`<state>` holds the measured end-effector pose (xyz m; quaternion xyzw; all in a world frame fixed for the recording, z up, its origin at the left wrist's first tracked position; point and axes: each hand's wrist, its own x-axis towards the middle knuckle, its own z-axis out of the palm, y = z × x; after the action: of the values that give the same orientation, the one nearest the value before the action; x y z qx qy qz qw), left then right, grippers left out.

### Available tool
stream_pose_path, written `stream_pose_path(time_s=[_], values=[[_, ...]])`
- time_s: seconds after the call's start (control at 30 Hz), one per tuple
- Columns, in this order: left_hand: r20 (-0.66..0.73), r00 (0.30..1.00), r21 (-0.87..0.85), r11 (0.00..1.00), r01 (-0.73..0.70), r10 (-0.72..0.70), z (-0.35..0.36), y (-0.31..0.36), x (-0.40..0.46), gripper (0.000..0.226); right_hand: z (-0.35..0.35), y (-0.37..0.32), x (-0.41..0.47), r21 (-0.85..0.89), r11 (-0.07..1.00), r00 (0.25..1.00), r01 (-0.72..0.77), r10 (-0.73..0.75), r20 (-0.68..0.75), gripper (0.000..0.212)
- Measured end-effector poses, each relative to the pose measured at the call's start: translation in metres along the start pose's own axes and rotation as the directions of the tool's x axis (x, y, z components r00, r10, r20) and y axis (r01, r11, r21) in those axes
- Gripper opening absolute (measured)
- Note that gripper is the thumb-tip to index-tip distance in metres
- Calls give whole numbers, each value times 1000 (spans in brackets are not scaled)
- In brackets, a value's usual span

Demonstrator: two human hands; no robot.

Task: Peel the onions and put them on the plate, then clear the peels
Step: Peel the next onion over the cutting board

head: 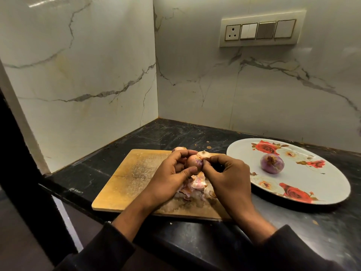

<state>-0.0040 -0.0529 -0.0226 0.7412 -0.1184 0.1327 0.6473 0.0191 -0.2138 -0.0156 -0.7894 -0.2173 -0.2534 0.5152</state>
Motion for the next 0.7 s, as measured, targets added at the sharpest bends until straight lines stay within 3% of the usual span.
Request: stream_pose_path(time_s=[0.2,0.4,0.7], values=[[18,1000,6,1000,9,-9,-1,3,-2,40,-7,4,4,55,997,997,-46,43,62,6],[20,1000,49,999,-9,8,0,4,-2,44,-4,2,-1,-46,999,1000,7,-7,-1,9],[43,998,-147,988,39,-33,-1,4,-4,36,1,5,3,4,994,994,-106,106,-34,7]])
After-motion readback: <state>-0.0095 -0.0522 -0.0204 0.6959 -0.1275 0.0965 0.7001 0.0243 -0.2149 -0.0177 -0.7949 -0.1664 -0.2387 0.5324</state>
